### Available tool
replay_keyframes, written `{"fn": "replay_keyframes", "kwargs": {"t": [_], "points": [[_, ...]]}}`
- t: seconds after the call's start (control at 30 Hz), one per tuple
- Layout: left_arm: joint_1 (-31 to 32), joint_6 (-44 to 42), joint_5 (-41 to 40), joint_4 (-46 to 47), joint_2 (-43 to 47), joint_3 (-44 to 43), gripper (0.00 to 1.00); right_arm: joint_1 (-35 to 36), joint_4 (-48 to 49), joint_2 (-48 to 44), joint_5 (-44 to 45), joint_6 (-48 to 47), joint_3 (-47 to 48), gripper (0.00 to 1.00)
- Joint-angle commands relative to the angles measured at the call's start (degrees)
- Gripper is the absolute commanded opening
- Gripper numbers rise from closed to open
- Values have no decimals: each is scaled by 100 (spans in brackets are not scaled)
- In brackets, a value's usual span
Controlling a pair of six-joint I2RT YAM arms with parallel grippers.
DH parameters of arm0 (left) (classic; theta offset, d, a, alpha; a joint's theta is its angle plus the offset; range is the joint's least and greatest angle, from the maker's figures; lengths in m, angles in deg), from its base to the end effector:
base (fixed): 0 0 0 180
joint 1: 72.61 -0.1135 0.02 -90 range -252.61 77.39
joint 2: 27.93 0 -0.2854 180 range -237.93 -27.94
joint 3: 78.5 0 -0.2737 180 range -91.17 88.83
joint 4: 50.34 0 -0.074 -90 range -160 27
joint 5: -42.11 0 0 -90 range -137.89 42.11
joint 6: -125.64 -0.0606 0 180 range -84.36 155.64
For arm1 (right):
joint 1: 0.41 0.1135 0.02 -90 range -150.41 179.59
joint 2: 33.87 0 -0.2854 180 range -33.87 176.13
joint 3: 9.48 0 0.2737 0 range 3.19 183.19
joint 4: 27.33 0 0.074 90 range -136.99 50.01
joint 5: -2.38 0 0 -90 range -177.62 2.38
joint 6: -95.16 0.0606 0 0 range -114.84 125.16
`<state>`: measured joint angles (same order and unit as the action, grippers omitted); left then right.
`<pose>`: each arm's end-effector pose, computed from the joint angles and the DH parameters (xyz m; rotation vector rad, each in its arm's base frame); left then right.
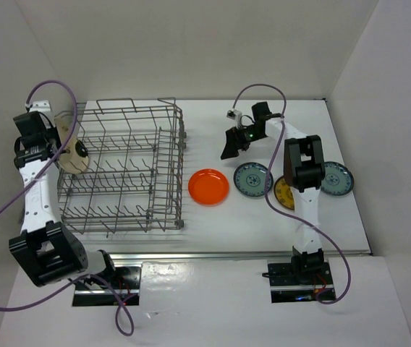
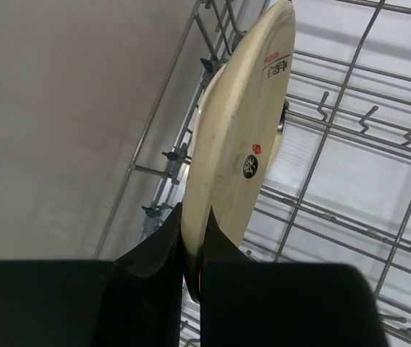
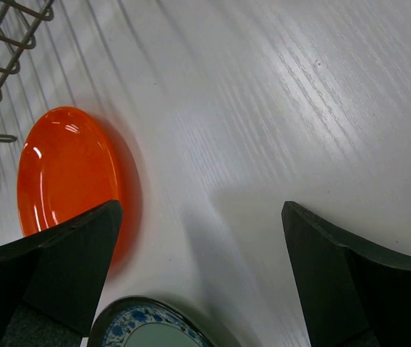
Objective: Load the plates into the dish rack
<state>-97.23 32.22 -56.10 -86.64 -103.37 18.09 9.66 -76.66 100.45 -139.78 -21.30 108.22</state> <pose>0.3030 0.1484 0.3641 -0.4721 2.0363 0.4474 0.5105 0.1393 0.1379 -0.9882 2.1971 1.0881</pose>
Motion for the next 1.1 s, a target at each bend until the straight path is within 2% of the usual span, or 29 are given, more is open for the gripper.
{"fn": "replay_keyframes", "kwargs": {"t": [0.0, 0.2, 0.43, 1.07], "points": [[-191, -510, 354, 650, 57, -72, 0, -40, -394, 304, -136, -342, 149, 100], [-525, -563, 1145, 536, -383, -247, 0, -40, -394, 437, -128, -395, 27, 100], [-579, -677, 1963, 536, -762, -247, 0, -40, -394, 437, -75, -448, -194, 99], [-632, -229, 1708, 755, -1631, -264, 0, 66, -543, 191, 180, -527, -501, 96]]}}
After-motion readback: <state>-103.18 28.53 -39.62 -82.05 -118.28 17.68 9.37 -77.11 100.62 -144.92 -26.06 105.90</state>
